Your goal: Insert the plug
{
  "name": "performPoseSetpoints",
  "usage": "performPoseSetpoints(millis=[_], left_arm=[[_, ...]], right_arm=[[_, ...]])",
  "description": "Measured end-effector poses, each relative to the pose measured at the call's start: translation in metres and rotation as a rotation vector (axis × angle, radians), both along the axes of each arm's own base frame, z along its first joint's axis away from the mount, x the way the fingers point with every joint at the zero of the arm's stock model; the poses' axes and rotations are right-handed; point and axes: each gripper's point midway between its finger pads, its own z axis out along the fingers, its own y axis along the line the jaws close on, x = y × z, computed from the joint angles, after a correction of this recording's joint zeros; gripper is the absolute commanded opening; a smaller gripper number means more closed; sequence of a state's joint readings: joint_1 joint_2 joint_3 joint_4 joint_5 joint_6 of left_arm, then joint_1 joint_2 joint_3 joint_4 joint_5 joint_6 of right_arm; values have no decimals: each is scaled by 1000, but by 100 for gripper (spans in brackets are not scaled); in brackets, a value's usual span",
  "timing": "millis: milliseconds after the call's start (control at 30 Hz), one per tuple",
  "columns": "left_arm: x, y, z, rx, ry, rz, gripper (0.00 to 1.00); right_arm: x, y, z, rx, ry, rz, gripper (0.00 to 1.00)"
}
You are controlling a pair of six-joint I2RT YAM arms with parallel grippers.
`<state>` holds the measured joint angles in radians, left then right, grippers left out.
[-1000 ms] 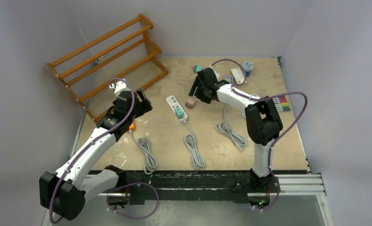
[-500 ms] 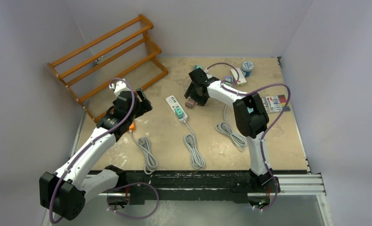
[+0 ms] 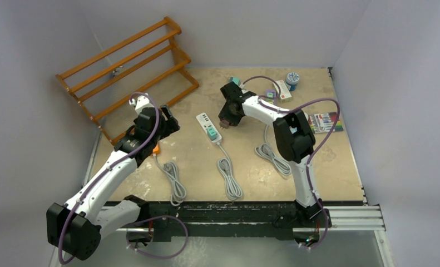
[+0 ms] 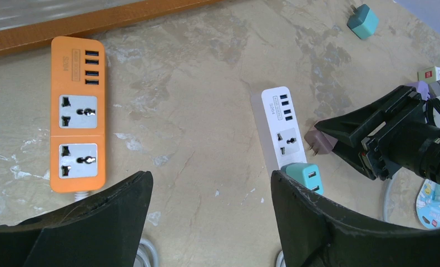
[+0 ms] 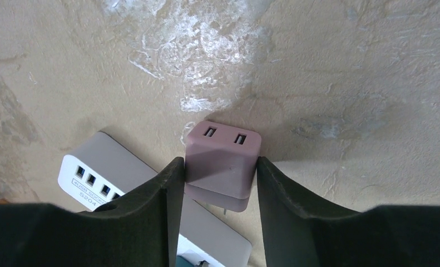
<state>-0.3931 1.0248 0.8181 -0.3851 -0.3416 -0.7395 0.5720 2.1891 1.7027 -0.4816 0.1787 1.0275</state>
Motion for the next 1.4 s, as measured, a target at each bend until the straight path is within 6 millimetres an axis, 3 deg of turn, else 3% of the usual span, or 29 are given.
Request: performPoseSetpoints(millis=[267,367,467,533,600,733,833,900,1000,1133,1400], left_arm=[[-2,0,8,-12,-25,-6,73],[-6,-4,17,-20,-59,-34,74],[-12,-22,29,-15,-106,-113,75],[-17,-39,35,-13,-134,-172,76],[-21,-55,42,-17,-163,-228,78],[-18,-74,62,-60,-243,-280,81],[-11,-89,89,-127,-345,-320,81],[-6,-102,108,-180,-421,-359,81],[1,-125,130,-248,-498,-434,81],[12,-154,143,-307,-527,-518,78],[25,-188,141,-312,-499,-598,70]], right_arm=[[-1,3,0,22,-9,5,2],[-7,-2,1,21,-8,6,0],[-24,-11,10,22,-1,8,0],[-32,-16,31,39,-26,8,0],[-34,-18,64,76,-88,7,0],[-34,-19,158,214,-291,-9,0],[-41,-22,217,323,-429,-22,0],[-48,-23,244,399,-496,-28,0],[-56,-20,264,491,-534,-27,0],[-57,-9,271,558,-530,-24,0],[-61,2,280,629,-521,-13,0]])
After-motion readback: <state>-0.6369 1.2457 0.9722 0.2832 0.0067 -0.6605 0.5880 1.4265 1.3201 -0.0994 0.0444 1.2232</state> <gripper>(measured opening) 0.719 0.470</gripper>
